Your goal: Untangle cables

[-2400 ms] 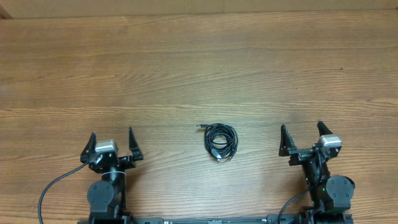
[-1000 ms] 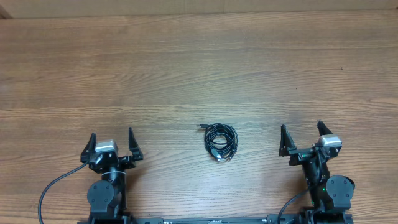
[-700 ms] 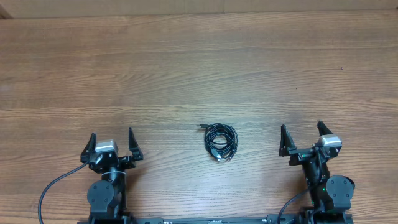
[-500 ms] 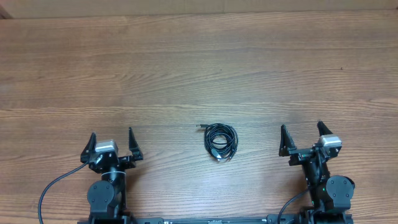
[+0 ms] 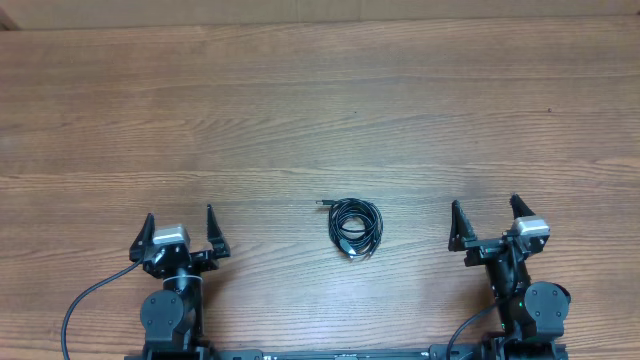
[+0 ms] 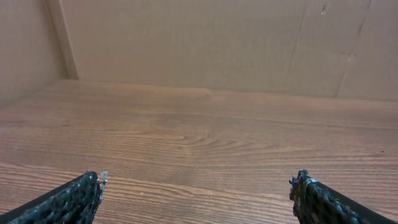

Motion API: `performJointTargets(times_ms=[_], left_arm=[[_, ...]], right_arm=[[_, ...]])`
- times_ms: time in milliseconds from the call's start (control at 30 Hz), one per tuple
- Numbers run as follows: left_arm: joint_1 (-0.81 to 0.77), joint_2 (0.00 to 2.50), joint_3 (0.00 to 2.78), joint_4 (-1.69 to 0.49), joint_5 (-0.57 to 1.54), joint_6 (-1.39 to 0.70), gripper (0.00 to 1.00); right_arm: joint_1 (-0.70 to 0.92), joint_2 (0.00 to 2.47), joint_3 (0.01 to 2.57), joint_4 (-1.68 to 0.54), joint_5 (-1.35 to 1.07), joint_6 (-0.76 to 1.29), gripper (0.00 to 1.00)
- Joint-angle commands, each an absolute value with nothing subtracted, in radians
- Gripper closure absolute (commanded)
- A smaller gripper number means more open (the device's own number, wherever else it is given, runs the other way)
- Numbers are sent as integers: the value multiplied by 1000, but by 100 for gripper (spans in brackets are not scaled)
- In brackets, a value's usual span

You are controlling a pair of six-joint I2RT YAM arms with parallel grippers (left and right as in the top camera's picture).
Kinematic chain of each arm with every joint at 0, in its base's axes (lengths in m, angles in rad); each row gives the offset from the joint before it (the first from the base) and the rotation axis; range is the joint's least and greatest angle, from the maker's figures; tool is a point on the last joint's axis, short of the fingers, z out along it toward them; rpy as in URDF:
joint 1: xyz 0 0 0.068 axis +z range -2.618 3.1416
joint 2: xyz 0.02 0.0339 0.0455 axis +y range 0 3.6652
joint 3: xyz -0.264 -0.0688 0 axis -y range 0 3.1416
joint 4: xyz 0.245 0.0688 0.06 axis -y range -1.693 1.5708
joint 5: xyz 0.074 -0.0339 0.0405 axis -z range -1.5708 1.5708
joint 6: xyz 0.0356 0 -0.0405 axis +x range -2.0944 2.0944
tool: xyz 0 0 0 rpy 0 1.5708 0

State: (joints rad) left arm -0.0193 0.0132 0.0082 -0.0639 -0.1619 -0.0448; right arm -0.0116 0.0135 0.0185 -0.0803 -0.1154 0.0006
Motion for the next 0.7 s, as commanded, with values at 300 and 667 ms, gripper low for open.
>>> performJointTargets(times_ms=[300,667], left_arm=[[-19,5,5,-63,-175,-22,1],[-20,5,5,-17,-40,-138,0]], right_arm=[[-7,3,9,-76,-106,7,0],[-7,3,9,-76,-106,7,0]])
